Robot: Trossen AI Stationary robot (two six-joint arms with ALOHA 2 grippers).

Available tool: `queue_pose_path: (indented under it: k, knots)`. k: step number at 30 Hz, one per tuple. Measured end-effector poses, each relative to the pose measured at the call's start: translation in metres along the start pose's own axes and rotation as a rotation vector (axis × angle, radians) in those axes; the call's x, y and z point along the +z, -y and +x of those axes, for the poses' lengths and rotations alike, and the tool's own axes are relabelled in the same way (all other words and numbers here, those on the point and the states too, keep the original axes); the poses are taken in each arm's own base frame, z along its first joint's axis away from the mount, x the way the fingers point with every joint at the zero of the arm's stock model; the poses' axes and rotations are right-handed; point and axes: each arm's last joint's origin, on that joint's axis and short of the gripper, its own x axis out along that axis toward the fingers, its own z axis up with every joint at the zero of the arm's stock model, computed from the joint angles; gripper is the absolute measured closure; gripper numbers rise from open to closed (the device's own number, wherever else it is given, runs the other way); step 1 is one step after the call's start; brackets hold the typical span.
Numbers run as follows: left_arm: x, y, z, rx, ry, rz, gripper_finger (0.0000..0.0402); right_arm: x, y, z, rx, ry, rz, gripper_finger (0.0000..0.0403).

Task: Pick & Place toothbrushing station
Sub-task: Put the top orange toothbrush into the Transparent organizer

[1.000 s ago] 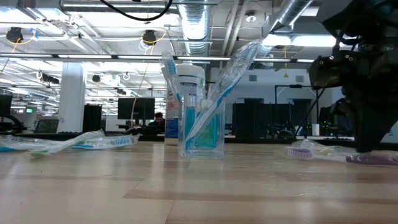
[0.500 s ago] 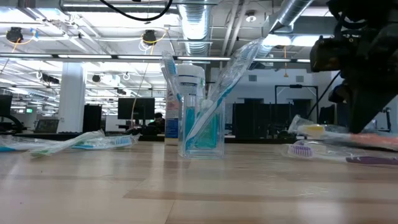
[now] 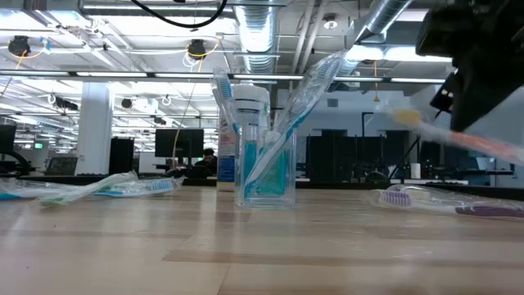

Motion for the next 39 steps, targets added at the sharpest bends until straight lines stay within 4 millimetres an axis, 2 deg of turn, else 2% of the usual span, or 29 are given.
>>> queue_pose_path:
  k: [9, 25, 32, 39]
  knots:
    - [0.0, 0.0, 0.0, -0.001, 0.0, 0.0, 0.0372, 0.004, -0.008, -0.018, 0.013, 0.168, -0.044, 0.0403]
    - [0.0, 0.001, 0.0, -0.039, 0.006, -0.007, 0.0372, 0.025, -0.021, -0.028, 0.094, 0.427, -0.159, 0.0403]
    - [0.0, 0.001, 0.0, -0.04, 0.006, -0.014, 0.0372, 0.038, -0.029, -0.036, 0.133, 0.598, -0.207, 0.0403]
    - [-0.001, -0.004, 0.008, -0.18, 0.026, -0.051, 0.0372, 0.053, -0.029, -0.043, 0.15, 0.742, -0.217, 0.0403]
